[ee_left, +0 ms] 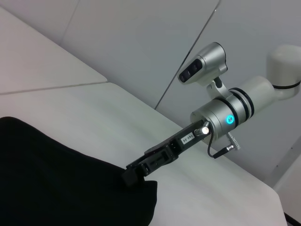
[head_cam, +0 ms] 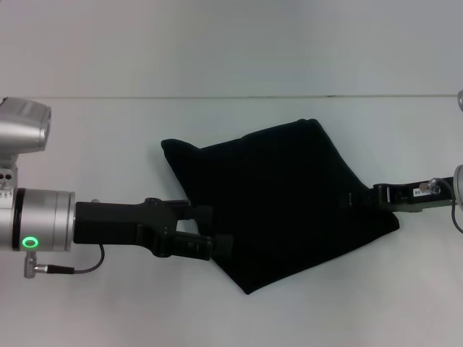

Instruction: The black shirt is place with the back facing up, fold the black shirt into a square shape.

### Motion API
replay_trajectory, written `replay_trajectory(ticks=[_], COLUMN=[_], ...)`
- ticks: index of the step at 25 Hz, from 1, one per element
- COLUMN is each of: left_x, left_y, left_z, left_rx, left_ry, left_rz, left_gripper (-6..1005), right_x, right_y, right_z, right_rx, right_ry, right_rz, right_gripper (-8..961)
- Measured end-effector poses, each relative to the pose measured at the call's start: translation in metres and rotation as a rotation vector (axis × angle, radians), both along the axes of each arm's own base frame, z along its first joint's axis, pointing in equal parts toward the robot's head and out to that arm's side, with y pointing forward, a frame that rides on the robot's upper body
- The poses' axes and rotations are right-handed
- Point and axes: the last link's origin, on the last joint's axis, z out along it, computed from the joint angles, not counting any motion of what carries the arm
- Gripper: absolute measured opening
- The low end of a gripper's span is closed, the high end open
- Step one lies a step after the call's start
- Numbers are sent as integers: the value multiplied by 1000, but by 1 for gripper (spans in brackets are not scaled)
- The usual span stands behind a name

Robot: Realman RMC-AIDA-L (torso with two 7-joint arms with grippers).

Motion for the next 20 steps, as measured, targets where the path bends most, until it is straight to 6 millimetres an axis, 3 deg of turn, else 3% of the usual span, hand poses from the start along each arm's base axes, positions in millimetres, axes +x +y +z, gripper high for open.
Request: replay_trajectory(ticks=[14, 20], left_x=[-1, -2], left_y=[-1, 0], left_z=[-2, -3], left_rx=[2, 7], left_ry=[3, 6], left_rz=[7, 14], left_gripper=[951, 951], right_x=[-4, -4], right_y=[0, 0], right_z=[-5, -9], right_rx=[14, 30], right_ry=[16, 19], right_rz=[13, 33], right_gripper=[603, 365])
